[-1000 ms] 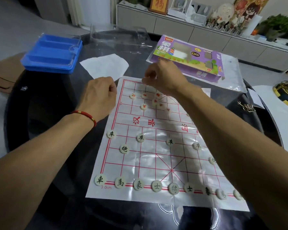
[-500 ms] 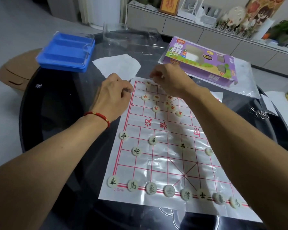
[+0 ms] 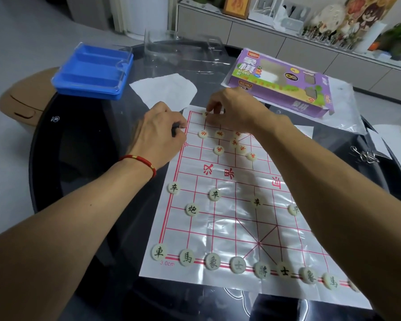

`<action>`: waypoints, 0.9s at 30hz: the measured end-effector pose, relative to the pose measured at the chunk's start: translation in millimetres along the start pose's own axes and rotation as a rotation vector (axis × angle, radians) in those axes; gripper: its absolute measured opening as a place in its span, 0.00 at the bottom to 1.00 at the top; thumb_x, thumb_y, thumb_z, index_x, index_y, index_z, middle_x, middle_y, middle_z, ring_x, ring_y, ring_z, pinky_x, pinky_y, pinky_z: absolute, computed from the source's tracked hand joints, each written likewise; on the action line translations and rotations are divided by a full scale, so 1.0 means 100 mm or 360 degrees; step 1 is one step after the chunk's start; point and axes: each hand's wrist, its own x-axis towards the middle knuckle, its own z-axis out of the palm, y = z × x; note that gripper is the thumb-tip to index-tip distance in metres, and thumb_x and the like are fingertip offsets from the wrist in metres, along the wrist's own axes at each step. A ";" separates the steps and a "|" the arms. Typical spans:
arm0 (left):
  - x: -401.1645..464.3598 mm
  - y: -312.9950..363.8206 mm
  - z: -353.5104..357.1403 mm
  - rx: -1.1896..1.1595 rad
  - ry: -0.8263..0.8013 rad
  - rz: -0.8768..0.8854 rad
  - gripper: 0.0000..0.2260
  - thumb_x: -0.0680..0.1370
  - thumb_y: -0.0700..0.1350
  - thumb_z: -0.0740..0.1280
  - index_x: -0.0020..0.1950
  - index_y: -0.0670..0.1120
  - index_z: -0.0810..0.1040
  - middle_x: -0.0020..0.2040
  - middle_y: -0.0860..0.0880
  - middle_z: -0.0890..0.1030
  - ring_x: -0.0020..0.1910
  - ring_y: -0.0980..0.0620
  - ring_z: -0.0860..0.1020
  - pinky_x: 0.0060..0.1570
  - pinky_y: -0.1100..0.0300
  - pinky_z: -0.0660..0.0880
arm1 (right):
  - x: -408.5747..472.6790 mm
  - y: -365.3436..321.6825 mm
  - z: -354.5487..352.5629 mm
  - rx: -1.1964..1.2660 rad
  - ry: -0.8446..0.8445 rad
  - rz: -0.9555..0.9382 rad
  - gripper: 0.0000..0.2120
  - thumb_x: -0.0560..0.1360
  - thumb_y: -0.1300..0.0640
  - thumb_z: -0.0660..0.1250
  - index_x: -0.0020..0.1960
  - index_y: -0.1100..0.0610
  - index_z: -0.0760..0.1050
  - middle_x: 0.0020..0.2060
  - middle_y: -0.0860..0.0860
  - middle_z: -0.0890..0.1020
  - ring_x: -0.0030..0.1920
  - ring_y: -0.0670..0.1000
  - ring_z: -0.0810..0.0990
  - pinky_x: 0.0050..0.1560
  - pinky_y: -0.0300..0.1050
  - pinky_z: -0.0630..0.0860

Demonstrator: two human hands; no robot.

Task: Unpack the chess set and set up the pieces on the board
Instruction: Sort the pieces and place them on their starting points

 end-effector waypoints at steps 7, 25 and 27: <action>0.01 -0.01 0.01 0.0002 -0.0022 -0.0014 0.10 0.80 0.44 0.69 0.60 0.47 0.83 0.56 0.46 0.75 0.52 0.48 0.77 0.48 0.61 0.72 | -0.28 0.03 -0.20 -0.0010 0.0005 -0.0105 0.07 0.78 0.57 0.71 0.55 0.55 0.84 0.49 0.51 0.86 0.45 0.50 0.83 0.48 0.46 0.82; 0.01 -0.02 0.06 0.0031 0.0020 -0.0002 0.11 0.79 0.44 0.69 0.60 0.48 0.83 0.57 0.46 0.75 0.54 0.48 0.76 0.50 0.62 0.70 | 0.10 -0.35 -0.22 0.0038 0.0026 -0.0153 0.12 0.76 0.58 0.74 0.59 0.55 0.81 0.54 0.51 0.84 0.50 0.50 0.82 0.47 0.36 0.78; 0.01 -0.02 0.07 0.0022 0.0020 -0.0003 0.10 0.79 0.45 0.68 0.60 0.48 0.83 0.57 0.46 0.75 0.52 0.51 0.74 0.50 0.62 0.70 | 0.19 -0.37 -0.17 0.0001 -0.0001 -0.0157 0.11 0.76 0.60 0.73 0.59 0.55 0.81 0.53 0.52 0.84 0.49 0.50 0.82 0.49 0.39 0.79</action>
